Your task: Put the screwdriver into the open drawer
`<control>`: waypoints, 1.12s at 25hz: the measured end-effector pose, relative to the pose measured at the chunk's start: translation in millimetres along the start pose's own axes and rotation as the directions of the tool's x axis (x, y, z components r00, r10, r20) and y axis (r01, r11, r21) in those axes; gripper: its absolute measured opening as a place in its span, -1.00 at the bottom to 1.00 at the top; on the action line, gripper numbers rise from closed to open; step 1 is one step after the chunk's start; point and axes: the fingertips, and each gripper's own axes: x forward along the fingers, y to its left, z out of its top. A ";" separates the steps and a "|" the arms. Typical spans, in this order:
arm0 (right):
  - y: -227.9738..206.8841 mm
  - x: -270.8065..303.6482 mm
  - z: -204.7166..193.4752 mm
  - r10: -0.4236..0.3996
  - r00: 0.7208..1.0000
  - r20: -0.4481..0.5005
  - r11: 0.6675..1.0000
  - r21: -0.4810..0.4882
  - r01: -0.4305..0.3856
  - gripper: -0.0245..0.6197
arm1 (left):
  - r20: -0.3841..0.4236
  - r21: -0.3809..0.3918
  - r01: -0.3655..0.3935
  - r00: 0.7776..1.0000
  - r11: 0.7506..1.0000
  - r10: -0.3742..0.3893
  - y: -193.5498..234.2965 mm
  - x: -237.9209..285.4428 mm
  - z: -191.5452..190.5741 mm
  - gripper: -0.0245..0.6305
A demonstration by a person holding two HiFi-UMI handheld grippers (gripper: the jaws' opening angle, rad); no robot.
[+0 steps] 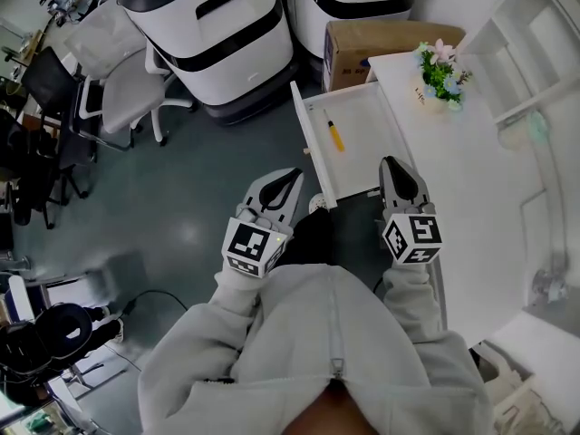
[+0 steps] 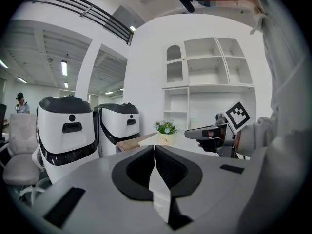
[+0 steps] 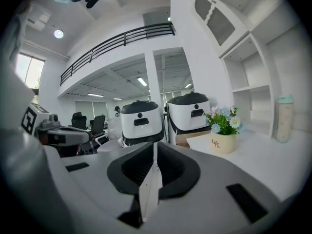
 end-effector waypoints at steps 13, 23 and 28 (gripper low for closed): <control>4.8 -2.4 -5.7 0.035 0.999 -0.024 0.996 -0.080 -0.037 -0.81 | 0.028 -0.026 -0.046 0.999 0.999 0.047 -3.3 1.4 -7.3 -0.86; 7.5 2.6 -2.9 0.029 0.999 -0.046 0.998 -0.060 -0.032 -0.81 | 0.027 -0.027 -0.023 0.999 0.999 0.023 0.9 13.3 -4.9 -0.86; 16.3 -0.3 -8.5 0.028 0.998 -0.049 0.998 -0.051 -0.031 -0.81 | 0.019 -0.040 -0.017 1.000 0.999 0.018 0.8 7.5 -13.0 -0.86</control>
